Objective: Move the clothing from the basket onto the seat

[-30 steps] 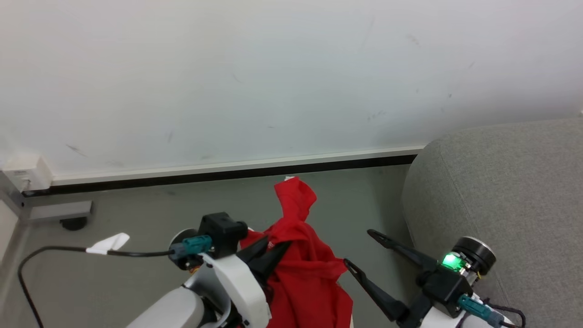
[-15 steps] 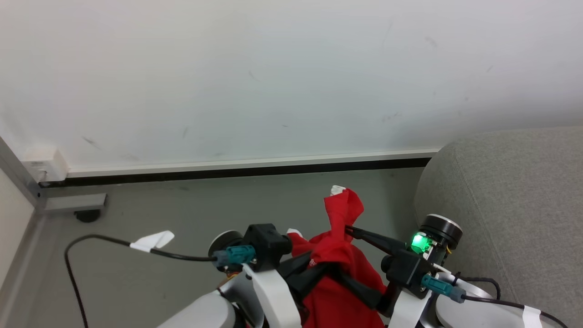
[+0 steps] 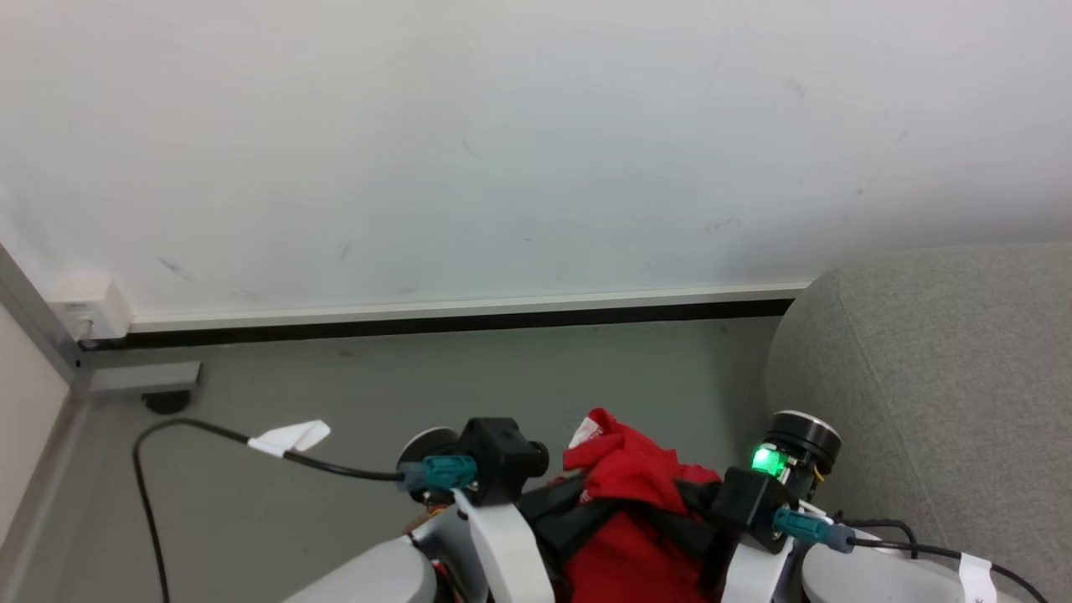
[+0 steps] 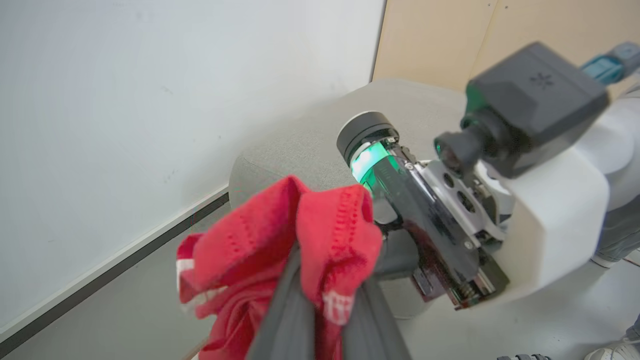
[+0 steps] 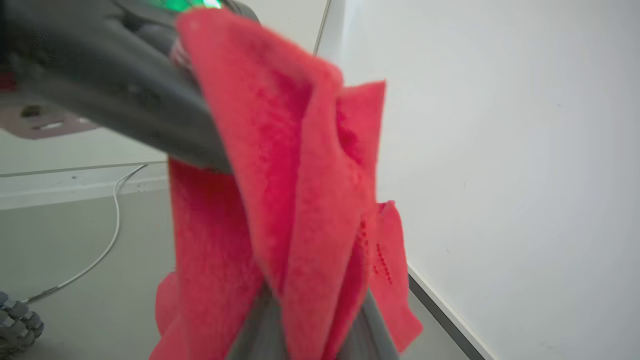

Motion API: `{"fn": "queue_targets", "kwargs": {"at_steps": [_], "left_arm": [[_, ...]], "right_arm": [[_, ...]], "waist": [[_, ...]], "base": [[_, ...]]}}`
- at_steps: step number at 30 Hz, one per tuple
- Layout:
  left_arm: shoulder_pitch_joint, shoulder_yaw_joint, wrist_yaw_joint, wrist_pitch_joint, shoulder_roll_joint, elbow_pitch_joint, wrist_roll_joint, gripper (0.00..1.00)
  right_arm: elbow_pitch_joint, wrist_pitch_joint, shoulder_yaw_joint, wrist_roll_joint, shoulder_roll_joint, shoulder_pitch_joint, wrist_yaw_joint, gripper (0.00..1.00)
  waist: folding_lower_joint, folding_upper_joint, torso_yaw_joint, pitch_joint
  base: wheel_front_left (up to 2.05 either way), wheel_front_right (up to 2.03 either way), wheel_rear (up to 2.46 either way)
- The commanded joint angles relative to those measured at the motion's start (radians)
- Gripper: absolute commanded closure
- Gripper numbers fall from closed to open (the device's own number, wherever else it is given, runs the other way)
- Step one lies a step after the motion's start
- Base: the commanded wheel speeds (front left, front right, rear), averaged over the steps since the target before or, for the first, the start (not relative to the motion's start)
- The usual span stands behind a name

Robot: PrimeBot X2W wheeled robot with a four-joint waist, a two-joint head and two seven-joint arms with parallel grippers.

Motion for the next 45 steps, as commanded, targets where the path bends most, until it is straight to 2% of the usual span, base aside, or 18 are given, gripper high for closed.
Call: {"fn": "queue_targets", "kwargs": {"at_steps": [1, 4, 5, 7, 9, 21, 31, 38, 45], "left_arm": [[-0.012, 0.01, -0.001, -0.015, 0.01, 0.005, -0.003, 1.0], [-0.016, 0.023, 0.012, -0.037, 0.019, 0.016, 0.011, 0.99], [-0.016, 0.027, 0.016, -0.046, 0.019, 0.019, 0.014, 0.78], [-0.015, 0.03, 0.019, -0.055, 0.018, 0.025, 0.019, 0.55], [-0.012, 0.033, 0.024, -0.067, 0.017, 0.032, 0.023, 0.0], [0.006, 0.029, 0.034, -0.106, 0.012, 0.081, 0.028, 0.0], [0.007, 0.029, 0.037, -0.129, 0.004, 0.097, 0.024, 0.0], [0.02, 0.023, 0.041, -0.144, 0.003, 0.101, 0.018, 0.0], [0.023, 0.018, 0.048, -0.157, -0.002, 0.099, 0.021, 0.0]], "right_arm": [[0.0, 0.0, 0.003, 0.012, -0.012, -0.011, -0.002, 1.0], [0.007, 0.0, -0.007, 0.026, -0.019, -0.017, -0.002, 1.0], [0.009, 0.0, -0.014, 0.027, -0.021, -0.018, -0.002, 1.0], [0.012, 0.0, -0.034, 0.02, -0.024, -0.019, -0.002, 1.0], [0.017, 0.0, -0.055, 0.011, -0.023, -0.013, -0.003, 1.0], [0.012, 0.0, -0.148, -0.025, -0.022, 0.019, -0.002, 1.0], [0.0, 0.0, -0.188, -0.035, -0.035, 0.031, -0.003, 1.0], [-0.017, 0.0, -0.228, -0.042, -0.055, 0.046, -0.002, 1.0], [-0.047, 0.0, -0.263, -0.05, -0.088, 0.061, -0.002, 1.0]], "waist": [[0.0, -0.0001, 0.001, 0.001], [0.0, -0.0001, 0.0, 0.005], [0.0, -0.0001, 0.001, 0.006], [0.0, -0.0001, 0.001, 0.009], [0.0, -0.0001, 0.003, 0.011], [0.0, -0.0001, 0.002, 0.018], [0.0, -0.0001, -0.028, 0.028], [0.0, -0.0001, -0.086, 0.04], [0.0, -0.0001, -0.183, 0.058]], "base": [[0.0, 0.0, 0.0], [0.0, 0.0, 0.0], [0.0, 0.0, 0.0], [0.0, 0.0, 0.0], [0.0, 0.0, 0.0], [0.0, 0.0, 0.0], [0.0, 0.0, 0.0], [0.0, 0.0, 0.0], [0.0, 0.0, 0.0]]}}
